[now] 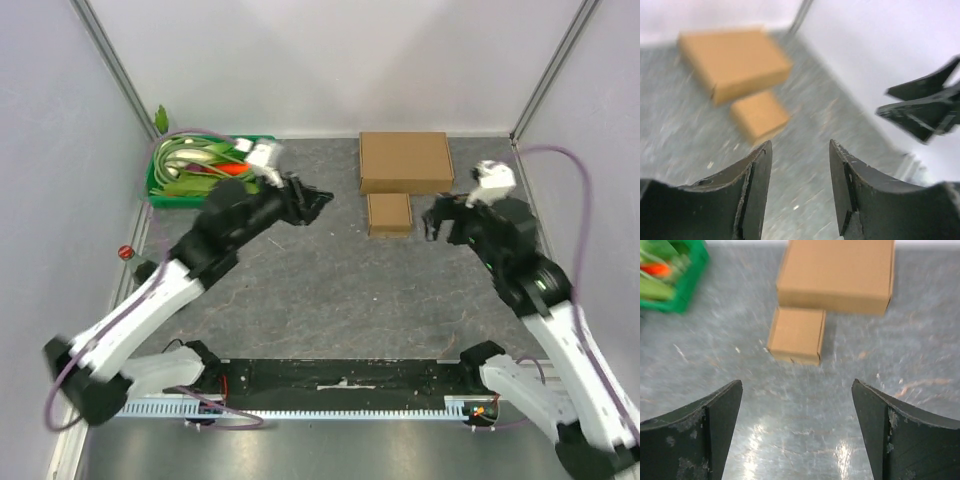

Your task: Fold the paper box

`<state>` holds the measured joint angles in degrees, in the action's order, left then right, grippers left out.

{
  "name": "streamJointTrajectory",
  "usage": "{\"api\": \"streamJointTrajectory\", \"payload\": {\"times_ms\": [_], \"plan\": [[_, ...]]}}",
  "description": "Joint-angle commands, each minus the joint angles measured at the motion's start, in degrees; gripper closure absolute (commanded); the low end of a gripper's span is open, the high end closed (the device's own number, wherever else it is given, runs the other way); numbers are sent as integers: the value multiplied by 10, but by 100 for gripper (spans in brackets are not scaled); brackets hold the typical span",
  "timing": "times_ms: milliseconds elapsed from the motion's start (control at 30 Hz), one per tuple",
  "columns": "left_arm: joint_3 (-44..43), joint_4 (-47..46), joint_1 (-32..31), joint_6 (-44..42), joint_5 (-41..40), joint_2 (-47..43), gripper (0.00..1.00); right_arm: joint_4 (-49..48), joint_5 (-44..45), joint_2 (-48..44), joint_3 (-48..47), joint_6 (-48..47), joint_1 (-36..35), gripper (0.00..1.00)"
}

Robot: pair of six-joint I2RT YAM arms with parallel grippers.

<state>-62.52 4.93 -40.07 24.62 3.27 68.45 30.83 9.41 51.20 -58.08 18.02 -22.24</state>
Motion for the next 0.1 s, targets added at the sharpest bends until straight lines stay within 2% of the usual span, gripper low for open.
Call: {"api": "streamJointTrajectory", "payload": {"times_ms": [0, 67], "plan": [[-5, -10, -6, 1, 95, -116, 43, 82, -41, -131, -64, 3, 1, 2], [-30, 9, -6, -12, 117, -139, 41, 83, -31, -174, -129, 9, 1, 2]]}}
